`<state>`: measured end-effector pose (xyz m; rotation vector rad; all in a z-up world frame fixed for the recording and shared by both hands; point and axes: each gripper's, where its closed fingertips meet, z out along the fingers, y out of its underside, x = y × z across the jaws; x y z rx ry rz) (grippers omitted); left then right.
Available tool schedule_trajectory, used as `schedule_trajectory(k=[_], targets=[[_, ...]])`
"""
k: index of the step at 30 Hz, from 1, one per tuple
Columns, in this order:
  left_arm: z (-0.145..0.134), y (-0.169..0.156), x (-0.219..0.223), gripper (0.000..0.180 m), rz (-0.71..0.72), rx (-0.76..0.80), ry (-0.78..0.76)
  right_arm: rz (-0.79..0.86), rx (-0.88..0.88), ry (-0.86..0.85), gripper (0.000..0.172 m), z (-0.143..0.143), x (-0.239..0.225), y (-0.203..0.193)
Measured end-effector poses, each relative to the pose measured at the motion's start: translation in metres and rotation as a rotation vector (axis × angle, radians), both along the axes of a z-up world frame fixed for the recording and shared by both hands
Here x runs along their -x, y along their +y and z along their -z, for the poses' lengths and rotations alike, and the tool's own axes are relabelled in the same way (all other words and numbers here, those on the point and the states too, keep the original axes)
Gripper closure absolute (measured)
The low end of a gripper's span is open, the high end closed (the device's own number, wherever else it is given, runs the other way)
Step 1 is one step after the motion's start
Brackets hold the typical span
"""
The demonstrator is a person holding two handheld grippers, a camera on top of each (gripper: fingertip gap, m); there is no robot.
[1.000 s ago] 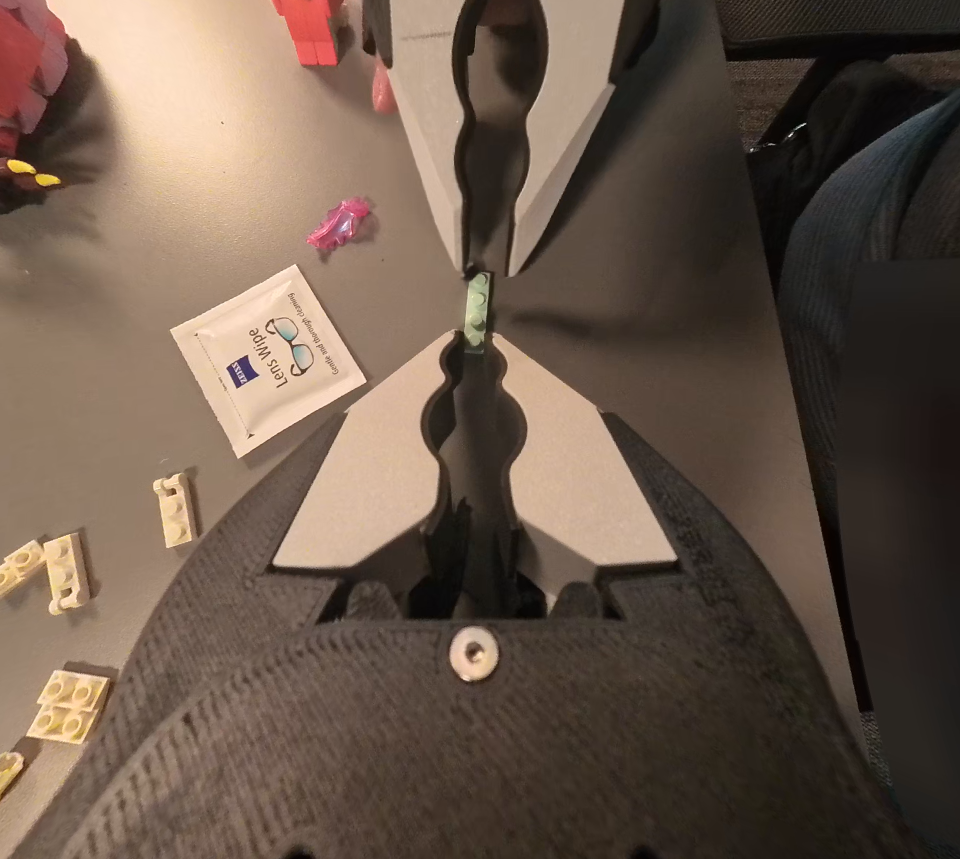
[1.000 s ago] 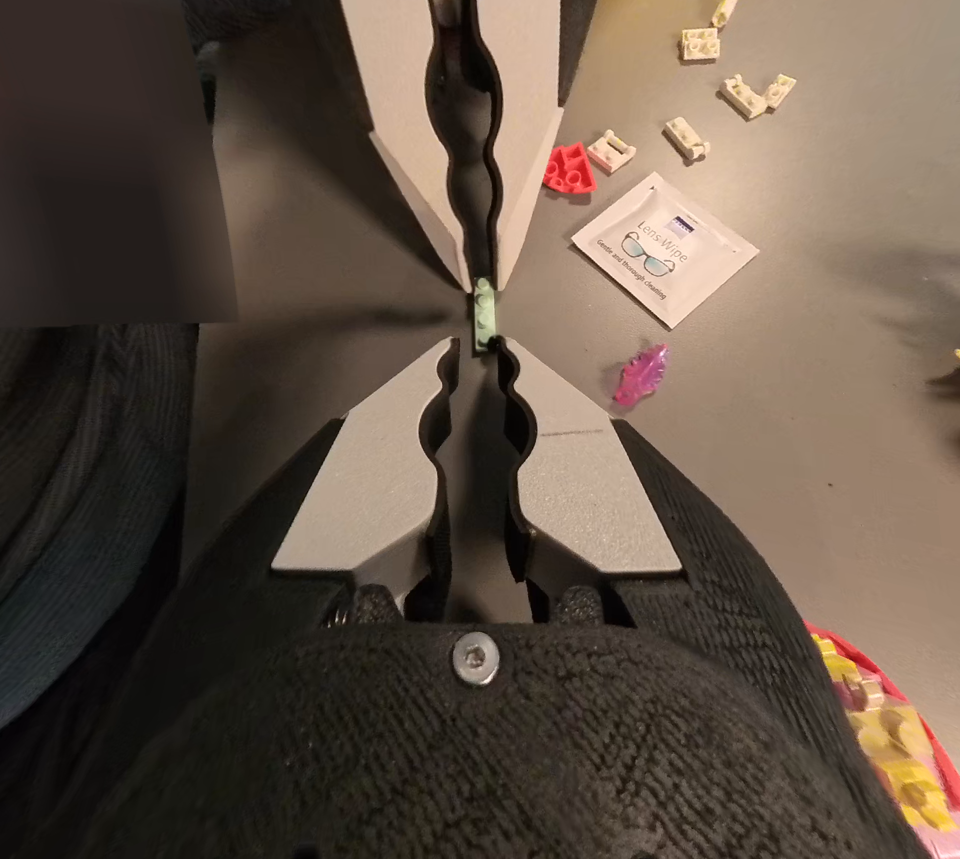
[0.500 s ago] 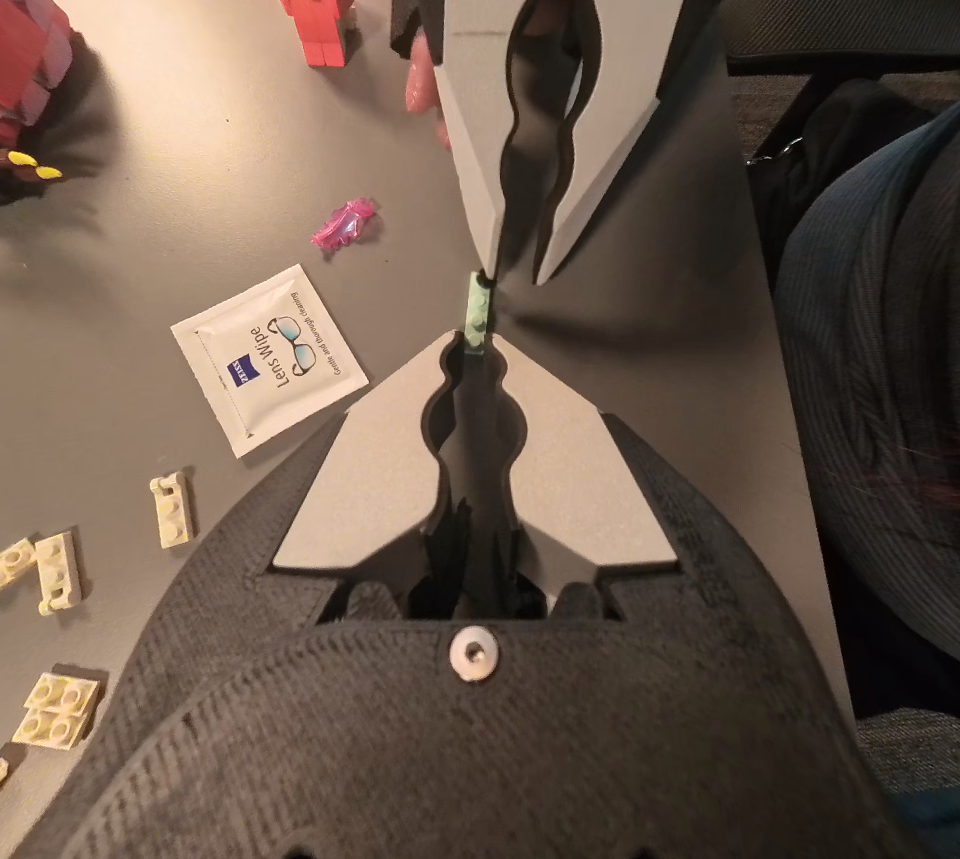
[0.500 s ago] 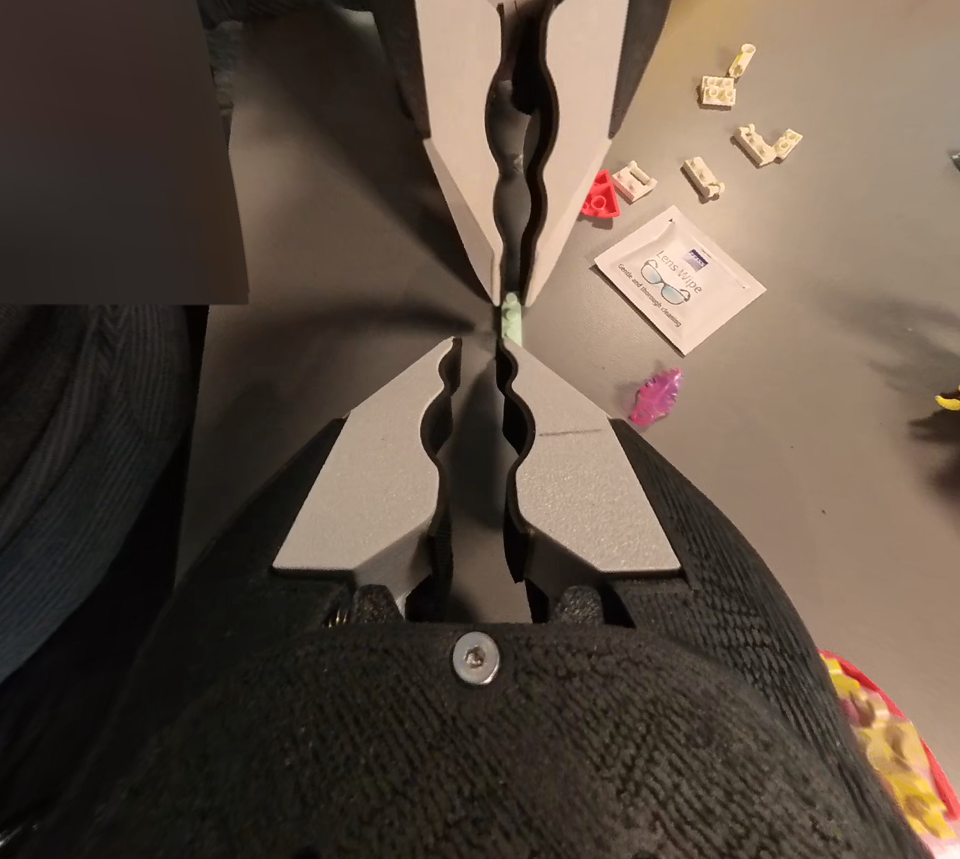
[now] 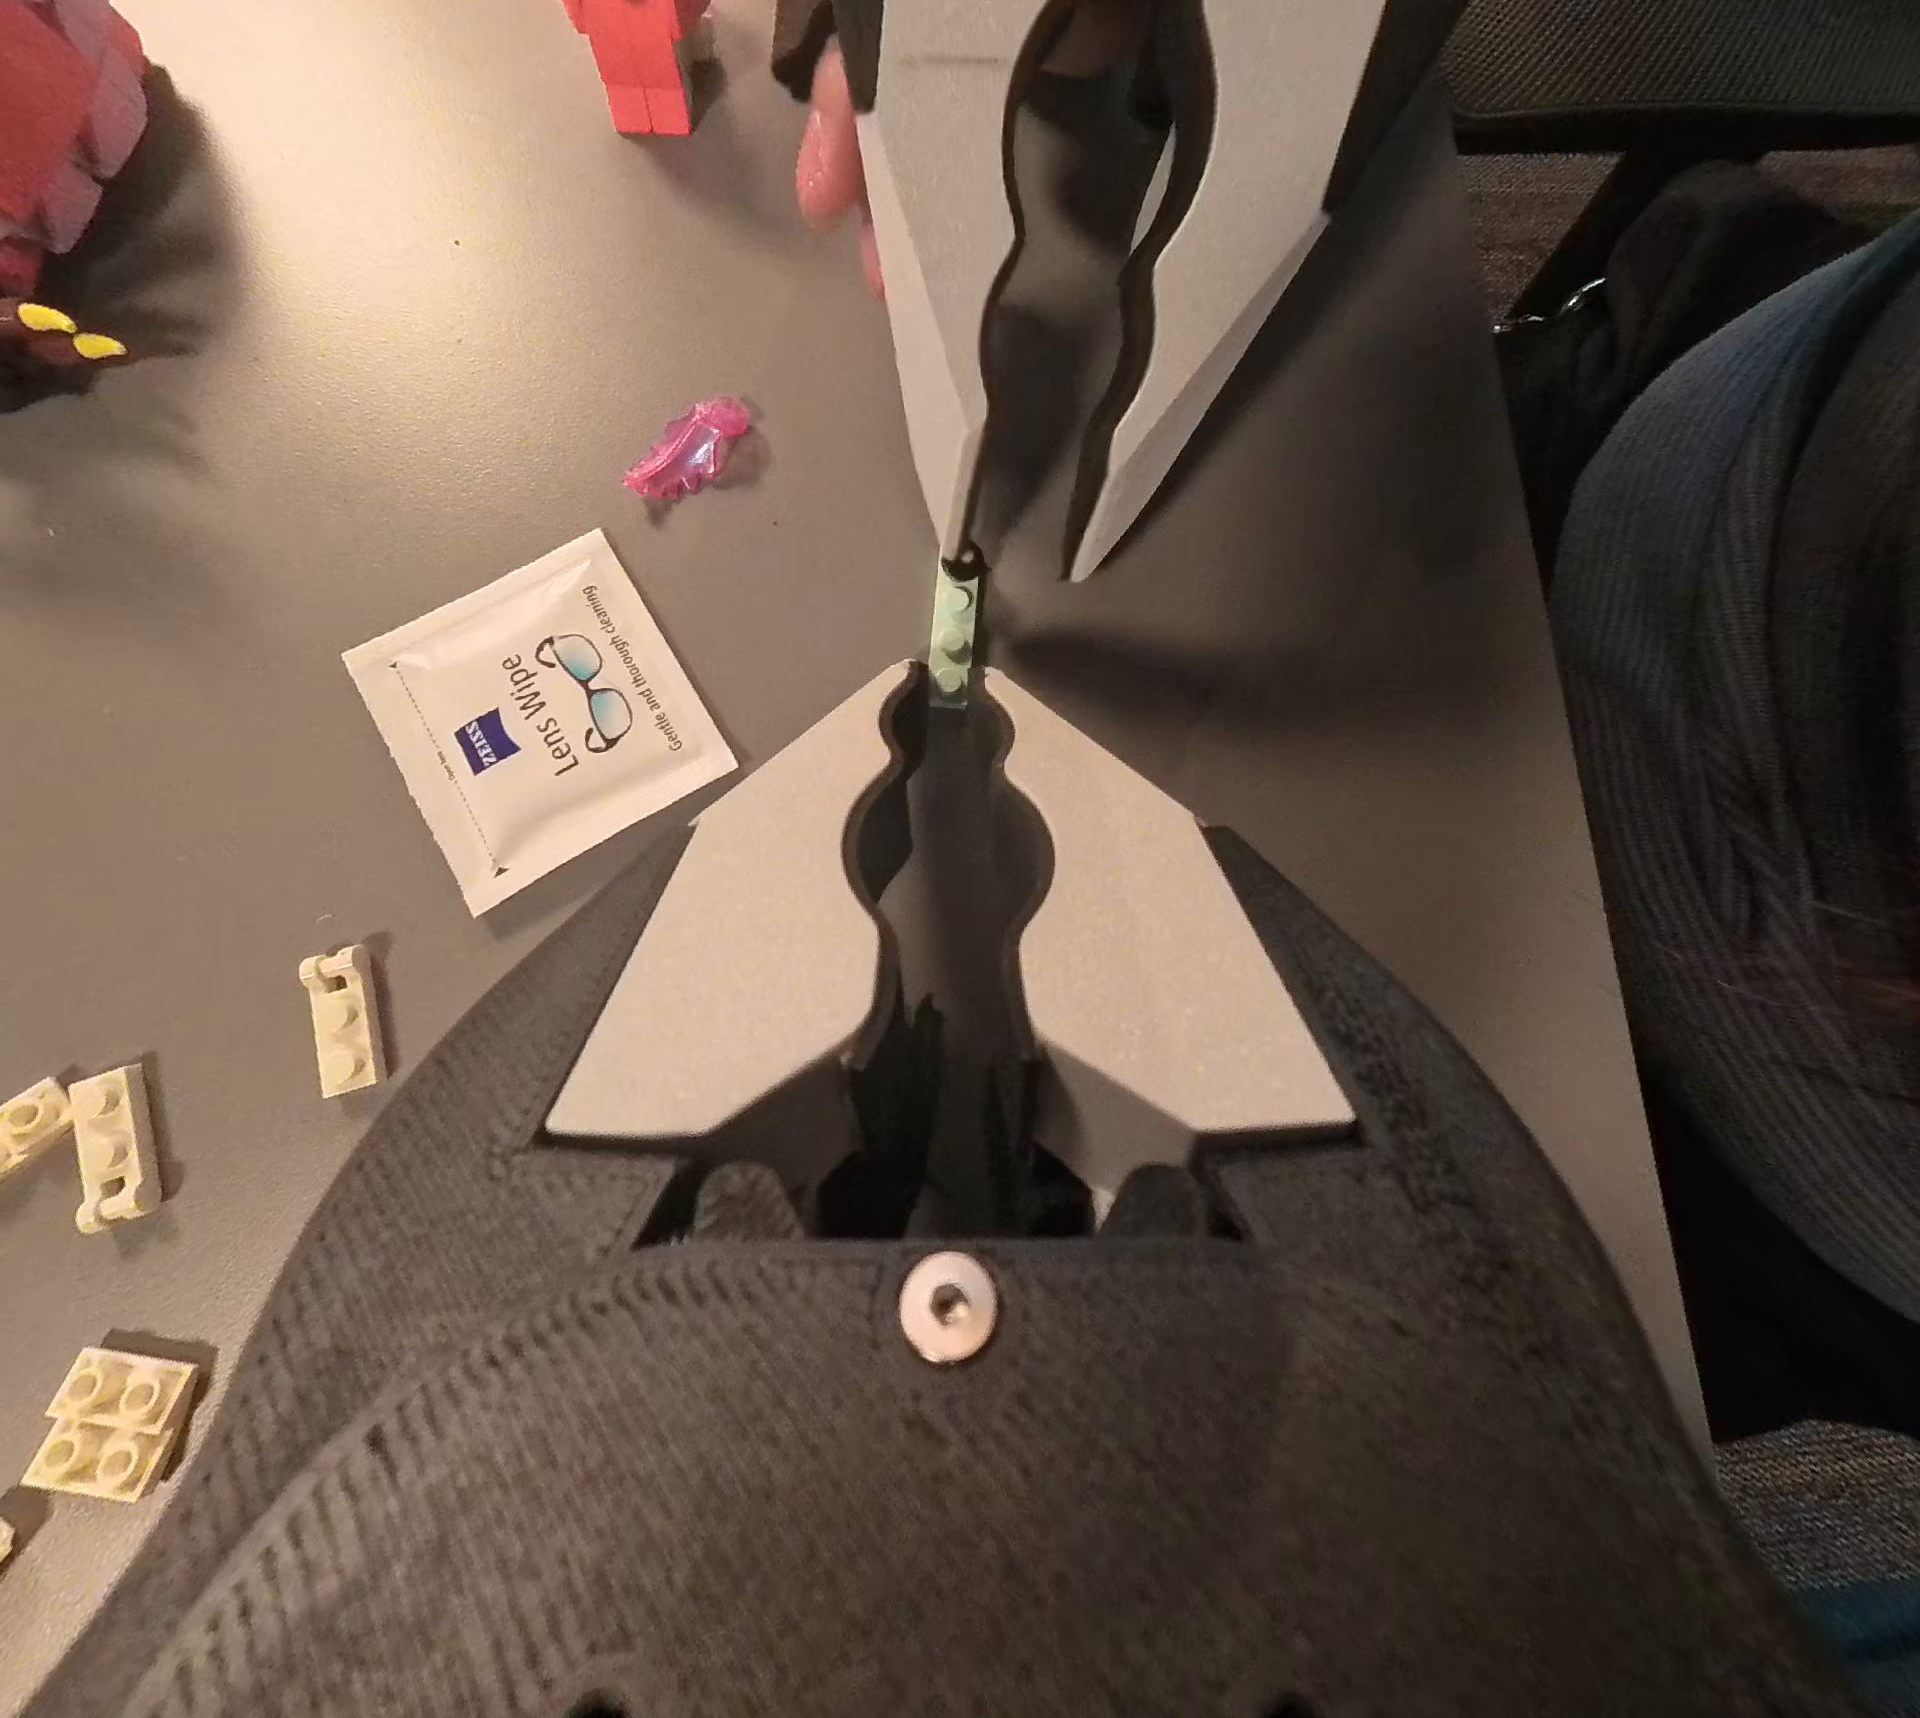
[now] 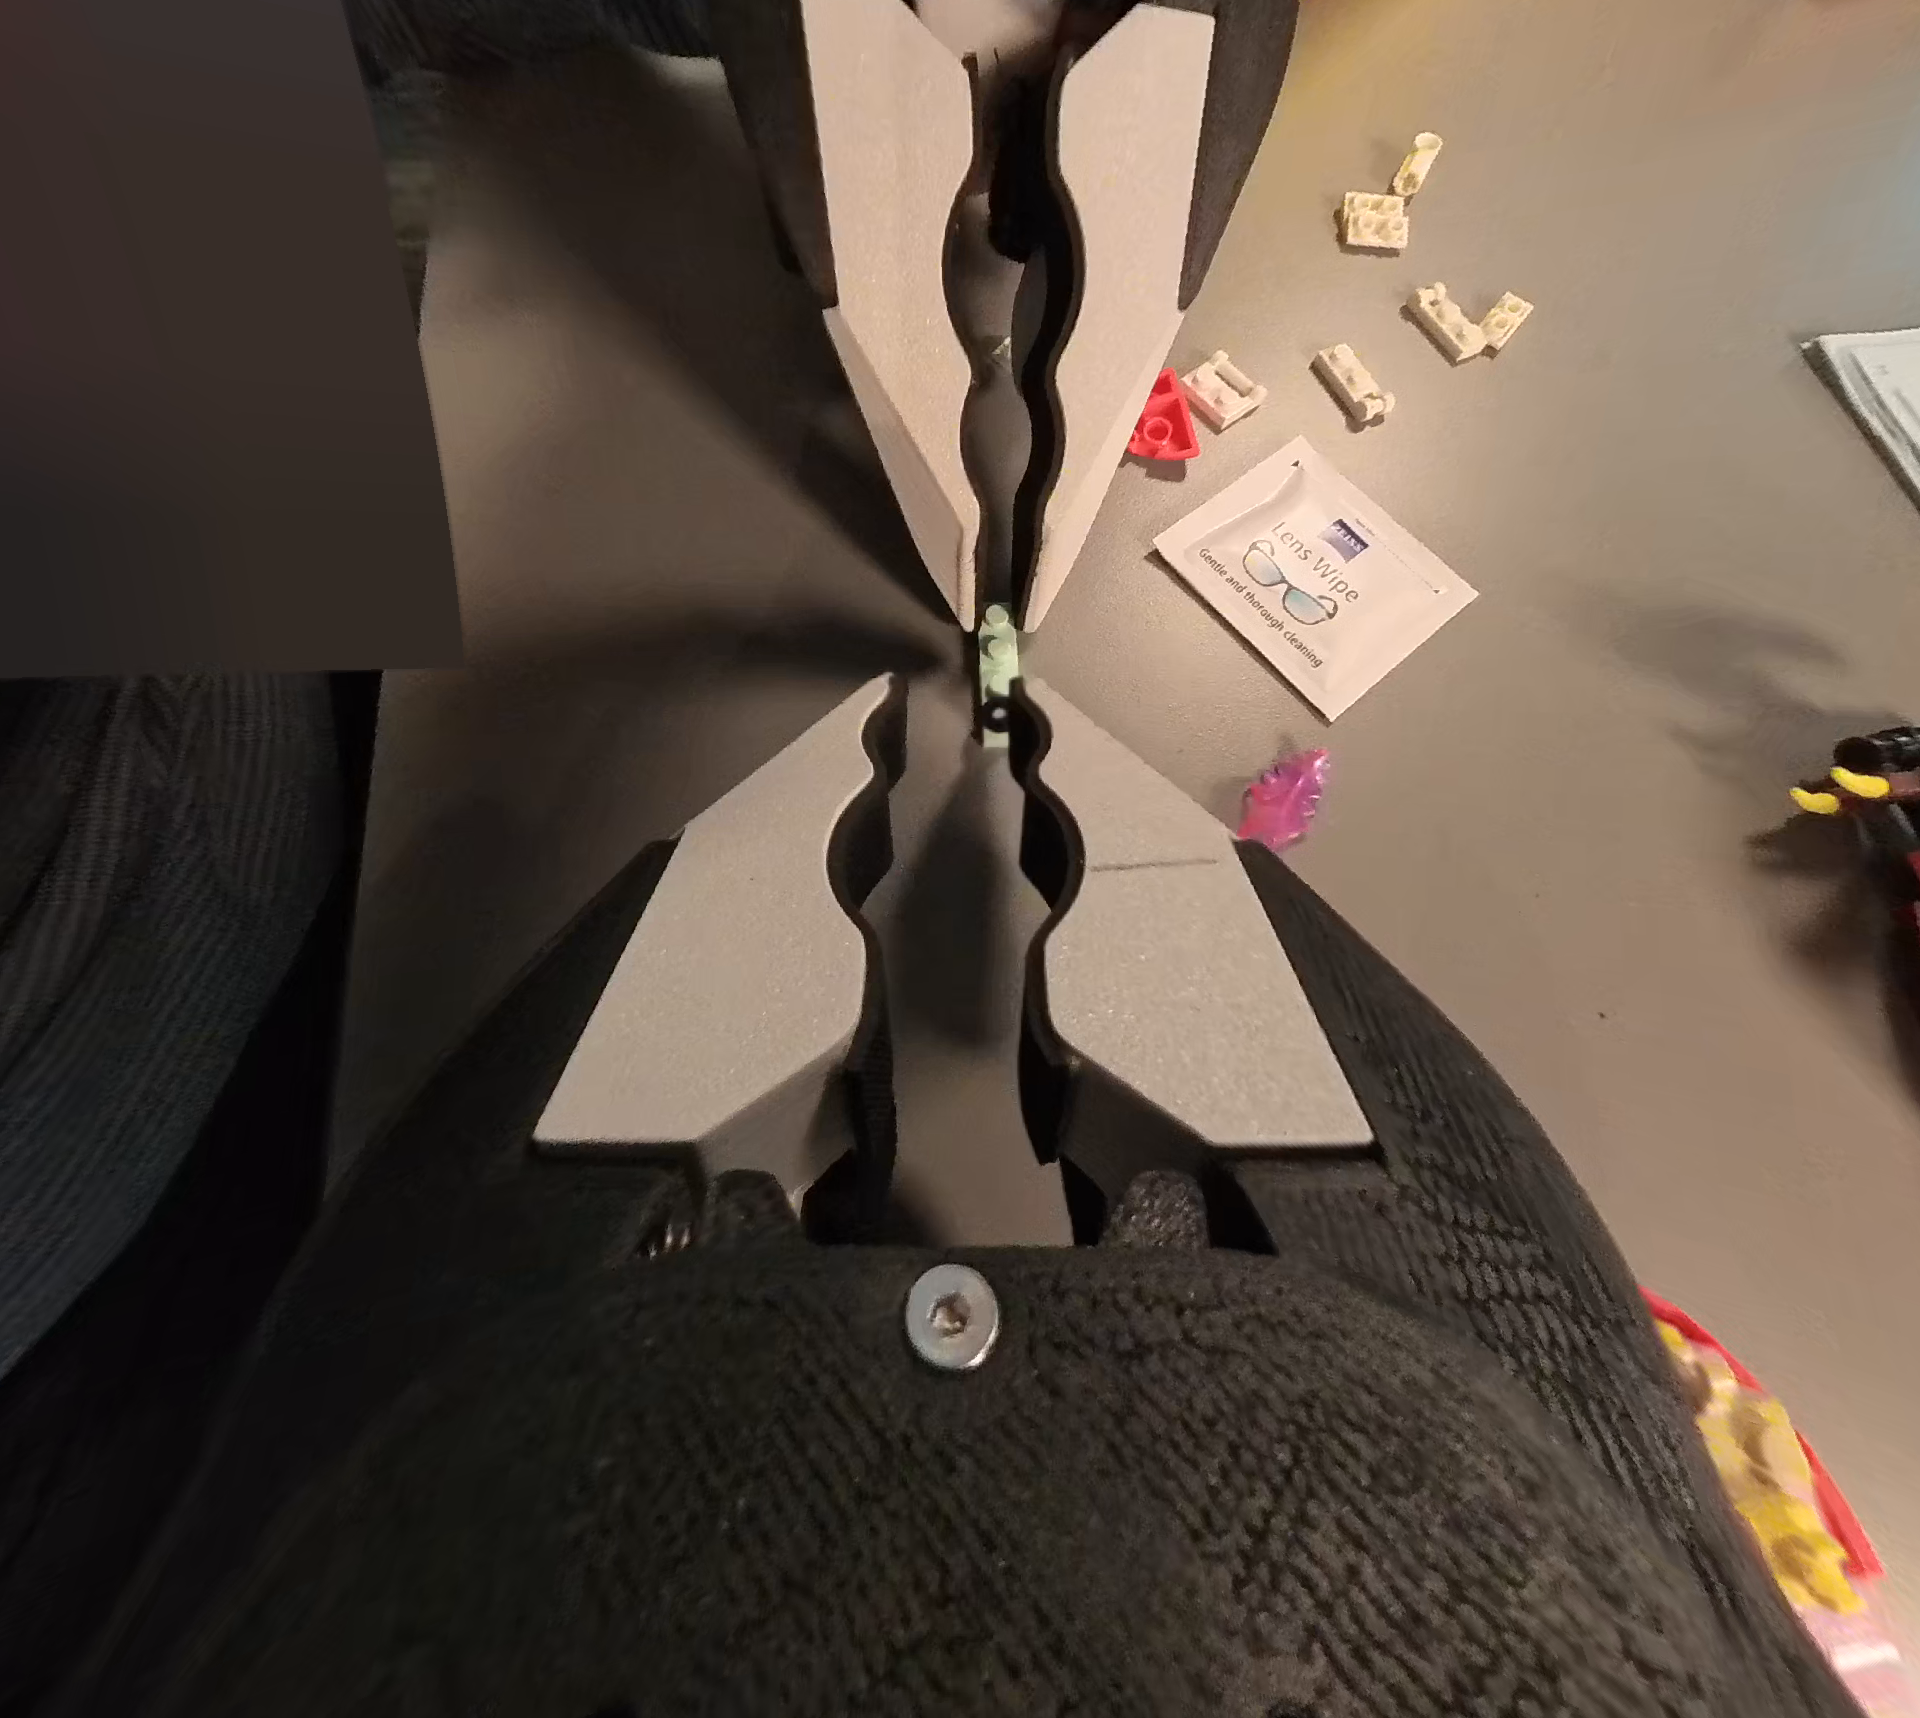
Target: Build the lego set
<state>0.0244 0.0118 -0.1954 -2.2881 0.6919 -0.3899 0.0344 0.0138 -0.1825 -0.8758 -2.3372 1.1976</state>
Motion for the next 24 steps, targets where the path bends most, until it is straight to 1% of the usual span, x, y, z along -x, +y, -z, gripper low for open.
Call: schedule_trajectory(k=[2, 4, 6, 10, 11, 13, 16, 19, 24], targets=[[0.000, 0.000, 0.000, 0.174, -0.003, 0.001, -0.008, 0.008, 0.003, 0.047, 0.149, -0.006, 0.000, 0.001], [0.000, 0.002, 0.002, 0.174, -0.021, 0.002, -0.008, 0.023, -0.074, 0.157, 0.143, -0.009, 0.002, 0.004], [-0.002, 0.003, 0.005, 0.174, -0.045, 0.004, -0.019, 0.039, -0.275, 0.331, 0.141, -0.010, 0.006, 0.010], [-0.014, 0.005, 0.006, 0.174, -0.097, -0.001, -0.111, 0.033, -0.707, 0.631, 0.140, -0.012, 0.014, 0.015], [-0.016, 0.006, 0.008, 0.174, -0.112, -0.004, -0.120, 0.030, -0.788, 0.676, 0.141, -0.011, 0.016, 0.015], [-0.019, 0.006, 0.011, 0.174, -0.129, -0.009, -0.131, 0.057, -0.894, 0.771, 0.145, -0.018, 0.021, 0.014], [-0.024, 0.007, 0.010, 0.174, -0.128, -0.020, -0.161, 0.077, -0.979, 0.822, 0.150, -0.020, 0.027, 0.015], [-0.027, 0.007, 0.010, 0.174, -0.130, -0.029, -0.167, 0.091, -1.048, 0.843, 0.164, -0.019, 0.031, 0.018], [-0.028, 0.007, 0.010, 0.174, -0.134, -0.033, -0.164, 0.102, -1.054, 0.809, 0.166, -0.016, 0.031, 0.019]])
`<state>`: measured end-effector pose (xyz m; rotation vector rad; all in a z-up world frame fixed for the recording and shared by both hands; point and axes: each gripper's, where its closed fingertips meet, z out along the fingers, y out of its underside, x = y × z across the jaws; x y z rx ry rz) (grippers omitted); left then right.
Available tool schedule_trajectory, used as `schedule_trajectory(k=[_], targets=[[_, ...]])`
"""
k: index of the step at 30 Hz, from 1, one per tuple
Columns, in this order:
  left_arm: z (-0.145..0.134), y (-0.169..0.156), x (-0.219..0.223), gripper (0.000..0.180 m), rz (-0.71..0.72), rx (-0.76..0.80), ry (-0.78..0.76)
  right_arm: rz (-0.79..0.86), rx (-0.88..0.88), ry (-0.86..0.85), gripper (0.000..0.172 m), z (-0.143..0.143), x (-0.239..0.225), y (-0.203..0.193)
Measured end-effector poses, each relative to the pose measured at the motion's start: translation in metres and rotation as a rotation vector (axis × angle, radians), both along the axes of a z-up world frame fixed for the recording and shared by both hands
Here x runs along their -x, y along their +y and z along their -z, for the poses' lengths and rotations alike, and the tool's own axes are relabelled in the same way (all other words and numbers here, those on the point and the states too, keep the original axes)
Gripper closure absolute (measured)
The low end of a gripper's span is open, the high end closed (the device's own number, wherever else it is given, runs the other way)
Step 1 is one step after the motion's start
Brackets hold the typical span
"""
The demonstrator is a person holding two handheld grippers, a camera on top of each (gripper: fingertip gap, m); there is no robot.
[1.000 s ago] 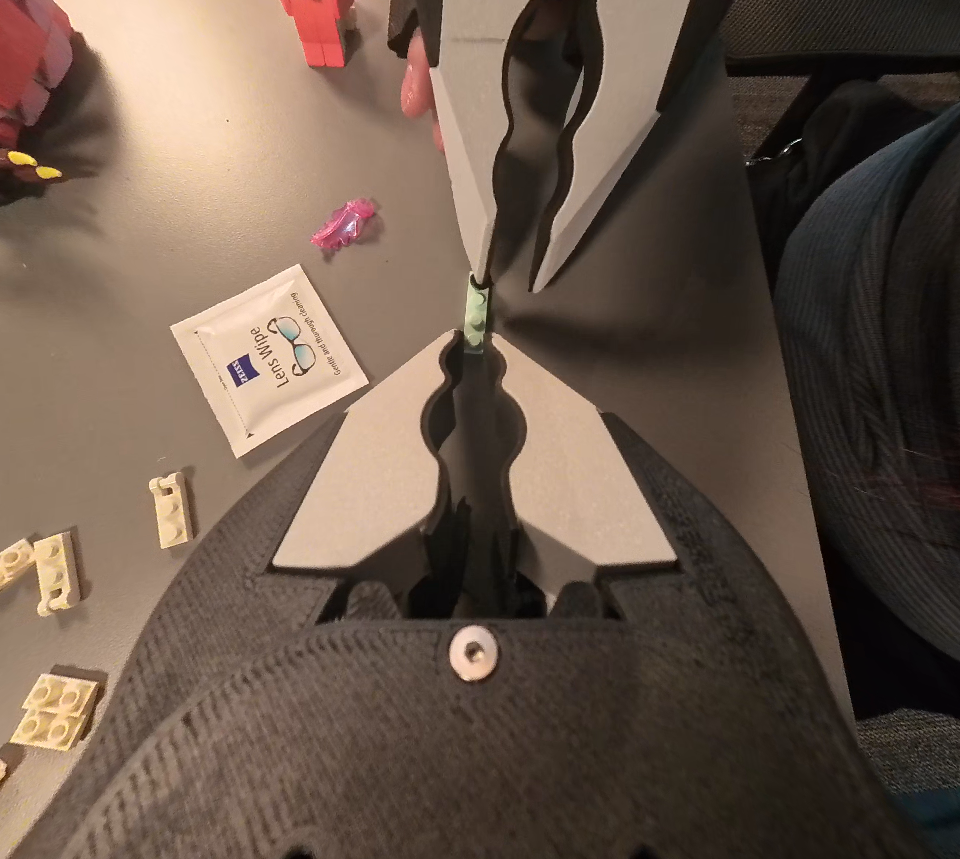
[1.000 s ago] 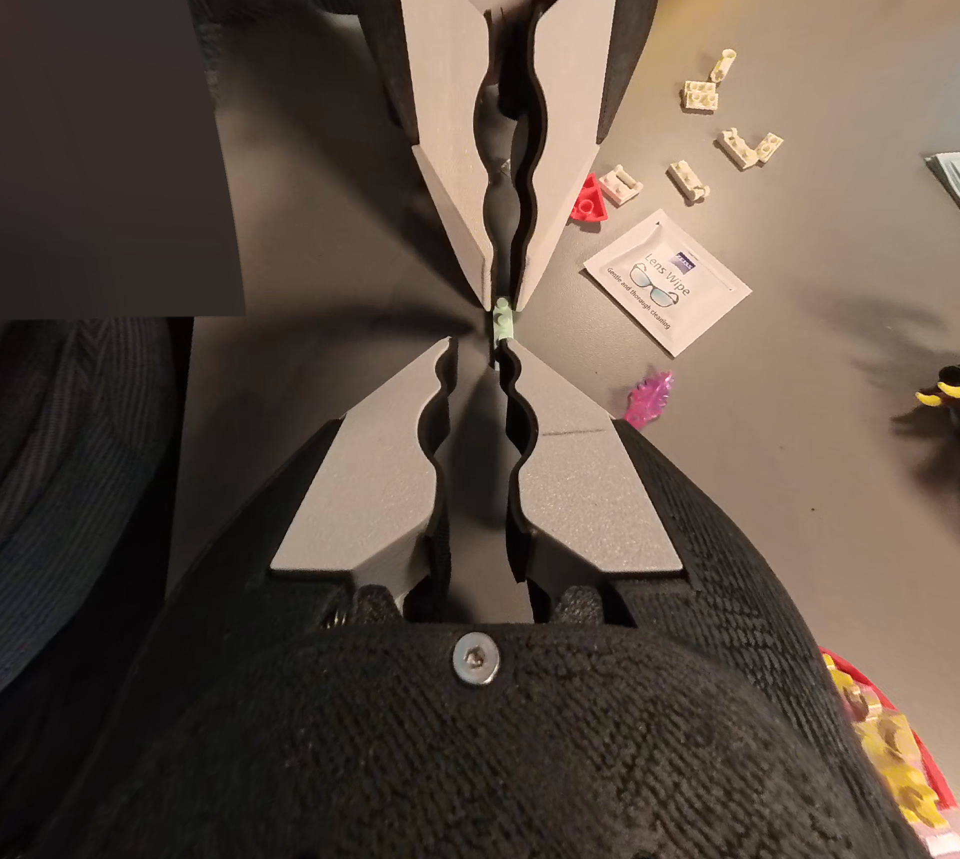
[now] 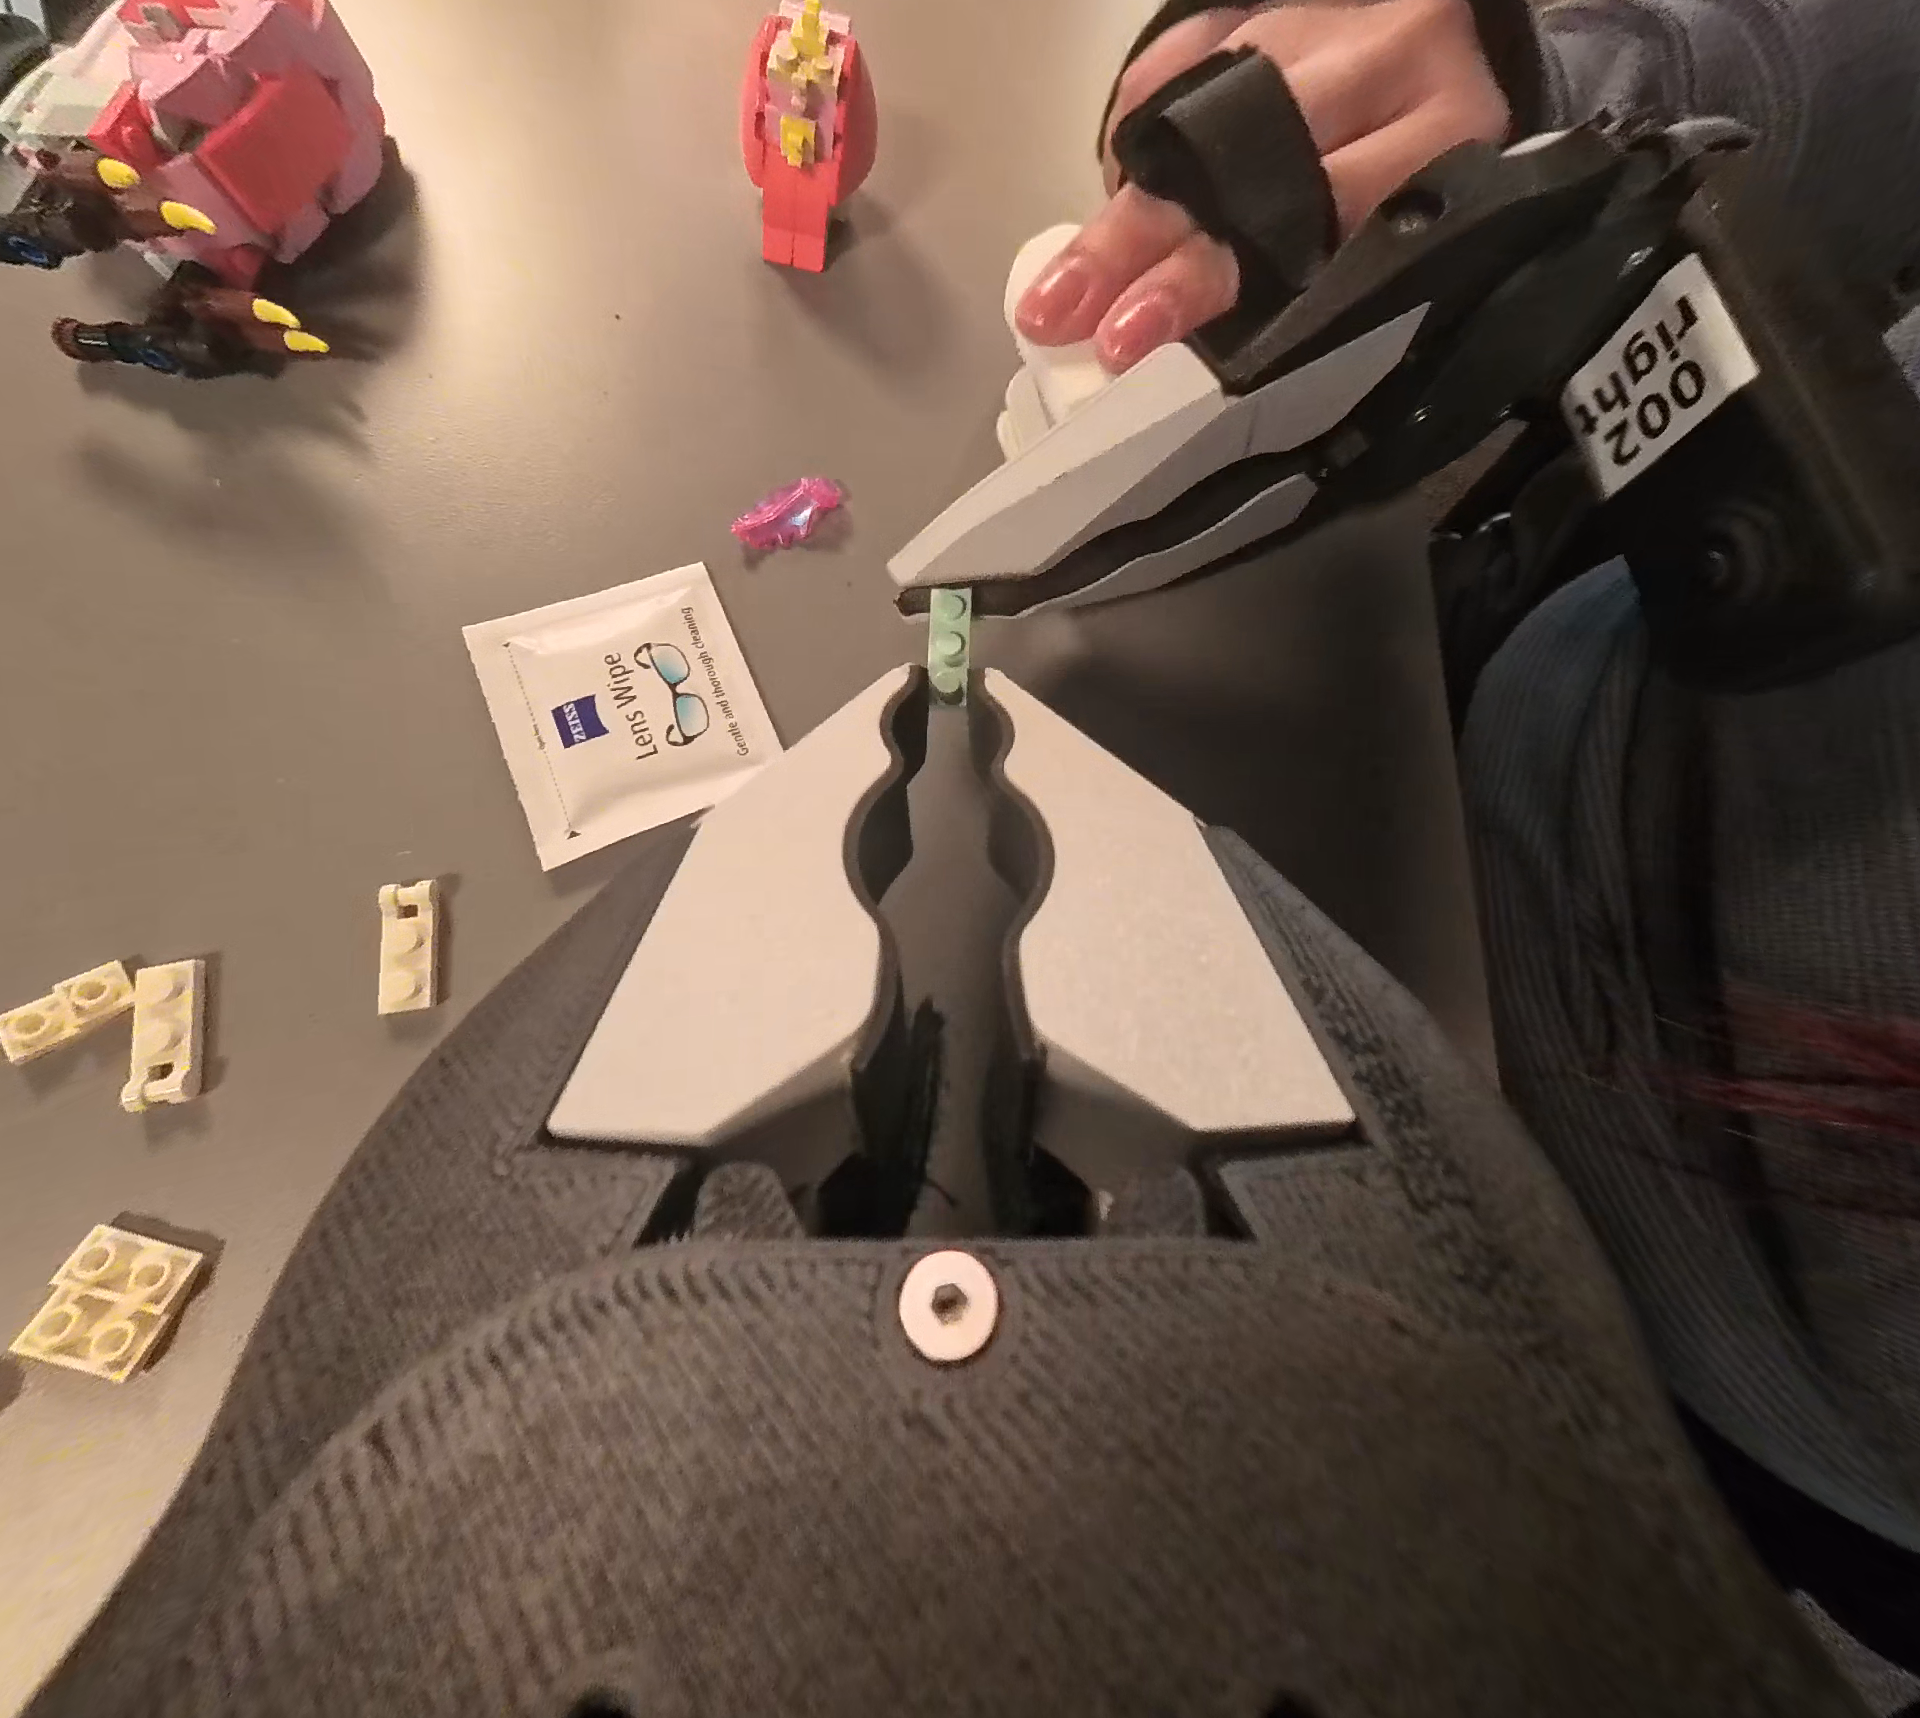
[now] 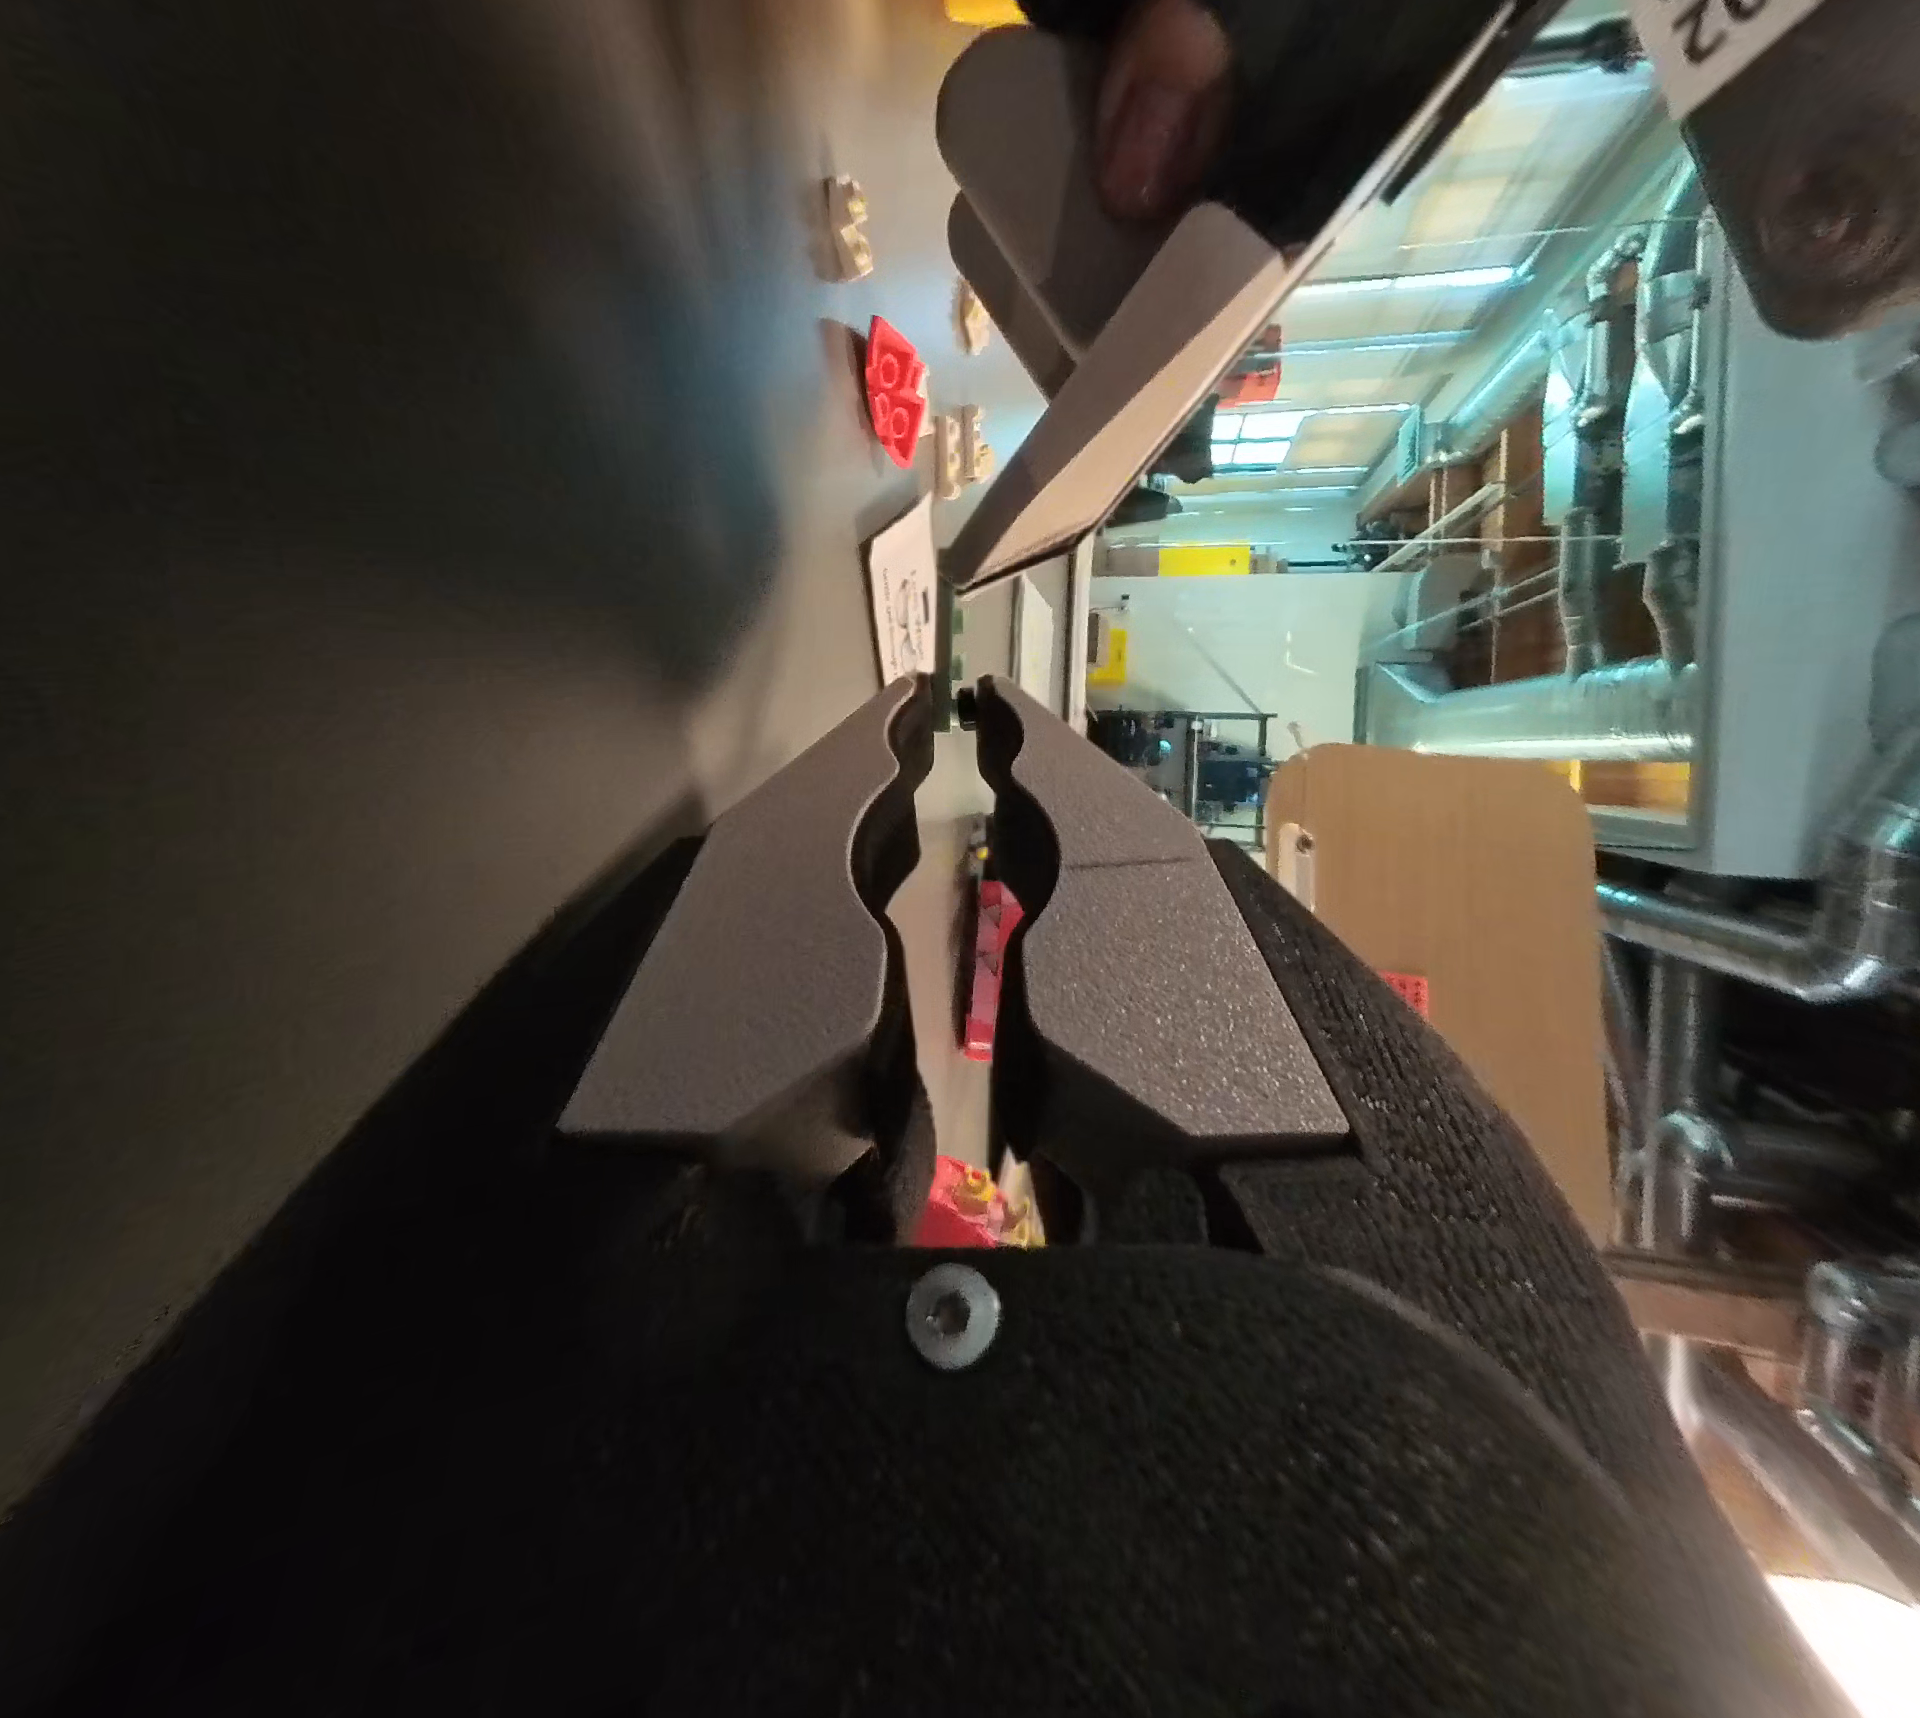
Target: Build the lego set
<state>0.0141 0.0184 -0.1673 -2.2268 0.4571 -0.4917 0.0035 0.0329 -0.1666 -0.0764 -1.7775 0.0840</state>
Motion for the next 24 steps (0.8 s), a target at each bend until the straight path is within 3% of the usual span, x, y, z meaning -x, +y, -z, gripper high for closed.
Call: schedule_trajectory(k=[4, 10, 13, 16, 24], targets=[[0.006, 0.000, 0.000, 0.174, 0.002, 0.020, 0.029, 0.005, -0.003, -0.057, 0.167, 0.007, 0.000, 0.000], [0.004, 0.002, 0.000, 0.174, -0.019, 0.014, -0.003, 0.002, 0.169, -0.085, 0.165, 0.004, 0.000, 0.002], [0.005, 0.003, 0.005, 0.174, -0.042, 0.014, 0.017, 0.018, 0.247, -0.064, 0.134, -0.001, -0.003, 0.010], [0.009, 0.003, 0.005, 0.174, -0.038, 0.025, 0.028, 0.010, 0.396, -0.048, 0.119, -0.010, -0.009, 0.019], [0.028, -0.002, -0.010, 0.174, 0.059, 0.059, 0.138, 0.034, 0.720, 0.184, 0.121, -0.057, -0.018, 0.058]])
